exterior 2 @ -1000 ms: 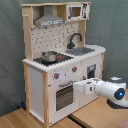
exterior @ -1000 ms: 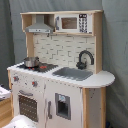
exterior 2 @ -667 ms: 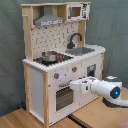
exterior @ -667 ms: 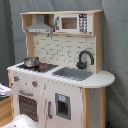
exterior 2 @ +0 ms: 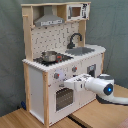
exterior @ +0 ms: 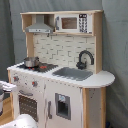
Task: Play with the kitchen
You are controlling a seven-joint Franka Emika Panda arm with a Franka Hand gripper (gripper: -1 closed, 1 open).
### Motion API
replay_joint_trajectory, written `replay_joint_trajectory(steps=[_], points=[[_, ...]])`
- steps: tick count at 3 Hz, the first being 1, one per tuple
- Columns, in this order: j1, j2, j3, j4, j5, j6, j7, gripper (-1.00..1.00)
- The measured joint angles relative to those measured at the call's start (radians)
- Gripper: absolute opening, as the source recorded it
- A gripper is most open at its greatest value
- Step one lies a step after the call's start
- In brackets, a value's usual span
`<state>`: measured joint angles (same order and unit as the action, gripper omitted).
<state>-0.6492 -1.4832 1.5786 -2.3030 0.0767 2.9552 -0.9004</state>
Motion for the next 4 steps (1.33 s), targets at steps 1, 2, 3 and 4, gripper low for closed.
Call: replay_joint_trajectory(steps=[1,2,3,4], points=[[-0.081,0.0,0.002,0.066,0.0,0.035,-0.014,1.0],[-0.153,0.0,0.004,0.145,0.0,0.036,-0.016,1.0],[-0.234,0.001,0.01,0.21,0.0,0.038,-0.016,1.0],[-0.29,0.001,0.021,0.27,0.0,0.038,-0.016,1.0]])
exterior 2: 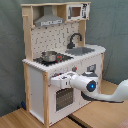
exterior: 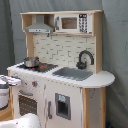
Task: Play with the kitchen
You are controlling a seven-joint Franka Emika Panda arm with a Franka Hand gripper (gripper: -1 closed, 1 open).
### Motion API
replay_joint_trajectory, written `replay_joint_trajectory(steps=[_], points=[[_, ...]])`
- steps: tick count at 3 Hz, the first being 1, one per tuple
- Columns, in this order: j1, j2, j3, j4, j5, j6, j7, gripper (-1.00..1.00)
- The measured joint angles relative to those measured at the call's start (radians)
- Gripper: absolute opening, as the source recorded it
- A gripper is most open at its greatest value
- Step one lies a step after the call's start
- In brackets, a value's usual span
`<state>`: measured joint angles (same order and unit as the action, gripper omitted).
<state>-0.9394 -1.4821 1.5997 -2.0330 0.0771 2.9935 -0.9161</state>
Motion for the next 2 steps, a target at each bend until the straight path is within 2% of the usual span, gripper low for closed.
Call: replay_joint_trajectory(steps=[1,2], points=[[0.0,0.0,0.0,0.0,0.0,0.0,0.0,-1.0],[-0.001,0.004,0.001,-0.003,0.004,-0.002,0.063,-1.0]])
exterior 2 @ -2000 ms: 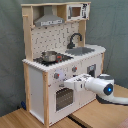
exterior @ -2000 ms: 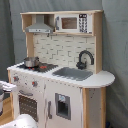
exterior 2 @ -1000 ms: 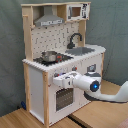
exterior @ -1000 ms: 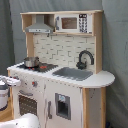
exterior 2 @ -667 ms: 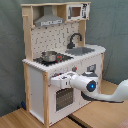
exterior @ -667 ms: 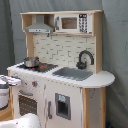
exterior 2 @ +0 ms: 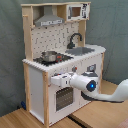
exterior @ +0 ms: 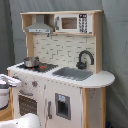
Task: Play with the kitchen
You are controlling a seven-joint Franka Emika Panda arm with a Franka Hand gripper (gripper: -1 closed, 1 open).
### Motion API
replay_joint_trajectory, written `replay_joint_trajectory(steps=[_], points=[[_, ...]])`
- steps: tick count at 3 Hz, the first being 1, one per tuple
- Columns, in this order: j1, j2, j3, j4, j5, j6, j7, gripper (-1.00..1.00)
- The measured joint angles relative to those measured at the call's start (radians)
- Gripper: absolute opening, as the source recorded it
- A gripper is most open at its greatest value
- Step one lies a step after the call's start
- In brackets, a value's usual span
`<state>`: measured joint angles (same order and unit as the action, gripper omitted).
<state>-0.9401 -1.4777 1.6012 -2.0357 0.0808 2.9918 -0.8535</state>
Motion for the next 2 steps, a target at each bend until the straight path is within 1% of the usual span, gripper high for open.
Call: replay_joint_trajectory(steps=[2], points=[[0.0,0.011,0.004,0.0,0.009,0.0,0.213,-1.0]])
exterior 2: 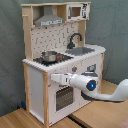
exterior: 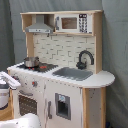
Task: Play with the kitchen
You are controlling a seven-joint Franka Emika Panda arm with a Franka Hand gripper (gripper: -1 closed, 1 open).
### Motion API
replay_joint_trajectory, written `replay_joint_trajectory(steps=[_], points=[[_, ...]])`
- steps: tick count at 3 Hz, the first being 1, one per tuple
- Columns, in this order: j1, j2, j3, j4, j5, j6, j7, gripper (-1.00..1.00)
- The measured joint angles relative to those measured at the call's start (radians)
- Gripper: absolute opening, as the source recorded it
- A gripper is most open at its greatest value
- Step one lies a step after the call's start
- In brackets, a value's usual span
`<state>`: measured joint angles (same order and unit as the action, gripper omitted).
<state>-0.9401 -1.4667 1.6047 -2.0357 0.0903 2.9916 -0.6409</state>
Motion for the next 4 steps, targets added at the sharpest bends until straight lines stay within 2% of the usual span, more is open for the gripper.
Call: replay_joint_trajectory(steps=[4], points=[[0.002,0.002,0.001,-0.001,0.008,0.0,0.427,-1.0]])
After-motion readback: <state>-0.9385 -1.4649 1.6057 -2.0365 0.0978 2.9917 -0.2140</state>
